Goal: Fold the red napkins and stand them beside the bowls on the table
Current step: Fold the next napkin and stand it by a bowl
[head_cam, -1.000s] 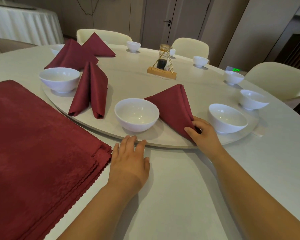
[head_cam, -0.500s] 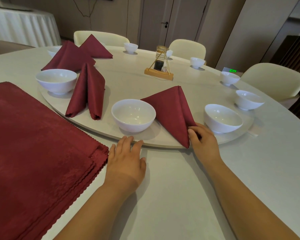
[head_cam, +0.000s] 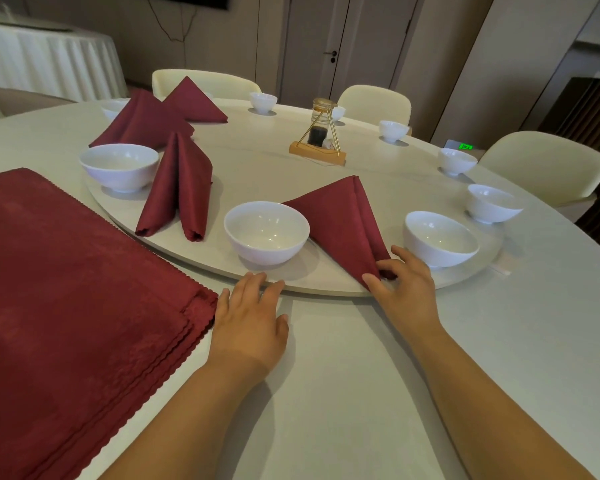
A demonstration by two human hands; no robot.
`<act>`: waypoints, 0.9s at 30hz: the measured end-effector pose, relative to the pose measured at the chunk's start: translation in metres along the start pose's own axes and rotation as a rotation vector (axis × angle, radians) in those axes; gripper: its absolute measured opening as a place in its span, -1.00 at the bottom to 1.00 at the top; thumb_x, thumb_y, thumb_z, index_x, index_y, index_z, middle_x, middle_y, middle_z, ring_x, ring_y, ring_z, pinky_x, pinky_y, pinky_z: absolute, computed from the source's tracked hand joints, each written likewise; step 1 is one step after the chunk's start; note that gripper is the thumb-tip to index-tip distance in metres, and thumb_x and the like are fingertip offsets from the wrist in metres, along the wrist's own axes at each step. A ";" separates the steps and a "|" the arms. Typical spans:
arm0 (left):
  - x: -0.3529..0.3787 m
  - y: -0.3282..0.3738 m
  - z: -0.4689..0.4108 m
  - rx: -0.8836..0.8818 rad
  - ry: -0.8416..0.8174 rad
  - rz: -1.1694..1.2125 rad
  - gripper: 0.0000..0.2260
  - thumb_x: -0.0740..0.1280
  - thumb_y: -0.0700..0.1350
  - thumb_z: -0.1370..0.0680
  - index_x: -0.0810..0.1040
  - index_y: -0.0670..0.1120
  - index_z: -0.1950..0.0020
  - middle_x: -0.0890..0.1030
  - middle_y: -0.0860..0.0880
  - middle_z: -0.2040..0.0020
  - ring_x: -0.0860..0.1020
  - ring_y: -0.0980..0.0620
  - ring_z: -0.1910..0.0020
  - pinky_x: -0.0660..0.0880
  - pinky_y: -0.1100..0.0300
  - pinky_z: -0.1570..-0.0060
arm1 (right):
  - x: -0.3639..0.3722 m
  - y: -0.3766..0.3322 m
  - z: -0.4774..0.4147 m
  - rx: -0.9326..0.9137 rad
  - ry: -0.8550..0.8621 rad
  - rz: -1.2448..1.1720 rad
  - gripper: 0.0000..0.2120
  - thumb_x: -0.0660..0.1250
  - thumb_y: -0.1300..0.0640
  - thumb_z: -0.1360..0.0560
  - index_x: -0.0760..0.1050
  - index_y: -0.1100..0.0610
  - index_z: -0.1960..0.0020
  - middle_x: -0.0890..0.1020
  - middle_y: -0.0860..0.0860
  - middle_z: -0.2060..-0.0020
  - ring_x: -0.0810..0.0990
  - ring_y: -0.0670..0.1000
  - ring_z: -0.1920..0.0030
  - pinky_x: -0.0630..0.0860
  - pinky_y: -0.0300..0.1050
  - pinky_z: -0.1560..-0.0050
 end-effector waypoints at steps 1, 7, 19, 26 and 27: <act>0.001 -0.001 0.000 -0.001 0.000 0.009 -0.55 0.05 -0.02 -0.62 0.03 0.06 -0.49 0.00 0.05 -0.49 -0.07 0.05 -0.48 -0.10 0.08 -0.45 | -0.001 -0.002 0.003 0.002 -0.016 0.013 -0.74 0.43 0.12 -0.41 0.60 0.19 -0.06 0.40 0.09 -0.33 0.27 0.07 -0.37 0.19 -0.05 -0.37; 0.002 0.000 0.009 0.010 -0.023 0.054 -0.55 0.07 -0.03 -0.62 0.06 0.04 -0.50 -0.07 0.04 -0.52 -0.10 0.06 -0.49 -0.15 0.07 -0.45 | -0.018 -0.008 0.032 0.003 0.041 0.018 -0.77 0.43 0.11 -0.39 0.62 0.20 0.01 0.46 0.19 -0.26 0.36 0.19 -0.31 0.21 -0.01 -0.30; -0.059 -0.039 0.073 0.062 0.088 0.062 -0.66 0.08 0.03 -0.59 0.47 0.00 -0.29 0.47 0.09 -0.28 0.41 0.09 -0.26 0.19 0.27 -0.27 | 0.007 -0.029 0.107 -0.161 -0.367 0.020 -0.63 0.28 0.02 -0.33 0.62 0.23 -0.01 0.58 0.12 -0.13 0.50 0.14 -0.18 0.24 -0.20 -0.19; -0.086 -0.129 0.134 -0.236 0.220 -0.005 -0.63 0.26 -0.03 -0.55 0.41 -0.04 -0.35 0.43 0.04 -0.34 0.40 0.03 -0.30 0.27 0.25 -0.20 | 0.007 -0.035 0.109 -0.203 -0.362 0.071 -0.77 0.38 0.22 -0.44 0.58 0.23 -0.09 0.53 0.11 -0.21 0.43 0.12 -0.26 0.22 -0.19 -0.25; -0.083 -0.134 0.136 -0.256 0.218 0.002 -0.65 0.29 -0.05 -0.54 0.44 -0.05 -0.33 0.46 0.03 -0.31 0.41 0.02 -0.28 0.28 0.25 -0.19 | 0.007 -0.035 0.109 -0.208 -0.365 0.075 -0.76 0.36 0.21 -0.45 0.57 0.22 -0.11 0.52 0.10 -0.22 0.41 0.10 -0.27 0.21 -0.20 -0.26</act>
Point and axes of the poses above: each hand's wrist, its own z-axis away from the middle knuckle, its own x-axis out of the palm, y = z × x, the point moved 6 cm from there along -z, towards the middle knuckle
